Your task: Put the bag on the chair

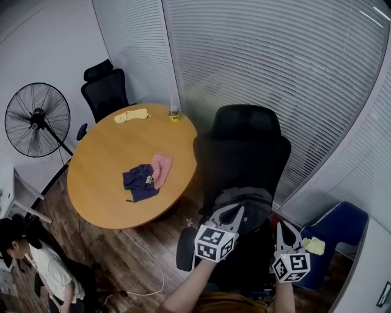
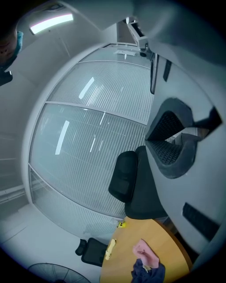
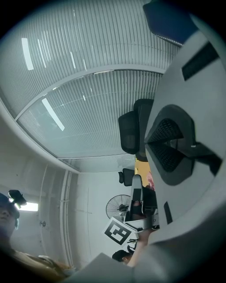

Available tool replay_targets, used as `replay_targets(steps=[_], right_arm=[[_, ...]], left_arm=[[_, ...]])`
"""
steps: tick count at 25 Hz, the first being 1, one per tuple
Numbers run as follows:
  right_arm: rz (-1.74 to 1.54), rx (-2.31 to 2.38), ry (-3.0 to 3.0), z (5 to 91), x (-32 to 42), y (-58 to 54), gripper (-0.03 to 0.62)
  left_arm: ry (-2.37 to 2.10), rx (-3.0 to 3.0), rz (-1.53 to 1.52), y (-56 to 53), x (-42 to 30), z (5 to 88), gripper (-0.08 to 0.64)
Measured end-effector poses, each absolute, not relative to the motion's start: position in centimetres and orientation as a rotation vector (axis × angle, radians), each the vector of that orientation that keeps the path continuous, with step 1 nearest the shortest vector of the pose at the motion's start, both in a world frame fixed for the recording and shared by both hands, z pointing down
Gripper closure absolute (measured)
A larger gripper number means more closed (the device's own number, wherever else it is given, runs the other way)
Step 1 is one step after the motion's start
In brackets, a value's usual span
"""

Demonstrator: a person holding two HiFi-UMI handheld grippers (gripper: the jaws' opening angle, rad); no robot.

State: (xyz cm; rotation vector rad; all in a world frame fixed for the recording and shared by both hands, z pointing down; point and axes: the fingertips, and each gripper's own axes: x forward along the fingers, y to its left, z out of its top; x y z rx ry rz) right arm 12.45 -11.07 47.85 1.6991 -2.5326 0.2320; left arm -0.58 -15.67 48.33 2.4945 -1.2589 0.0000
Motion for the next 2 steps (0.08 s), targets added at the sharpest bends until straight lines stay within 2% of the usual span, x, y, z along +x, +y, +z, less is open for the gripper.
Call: replay_targets(steps=[2], right_arm=[[0.231,1.704,-2.532,47.78,12.81,-11.27,0.58]], left_arm=[[-1.26,2.497,-0.011,-15.93,-0.35,48.2,0.537]])
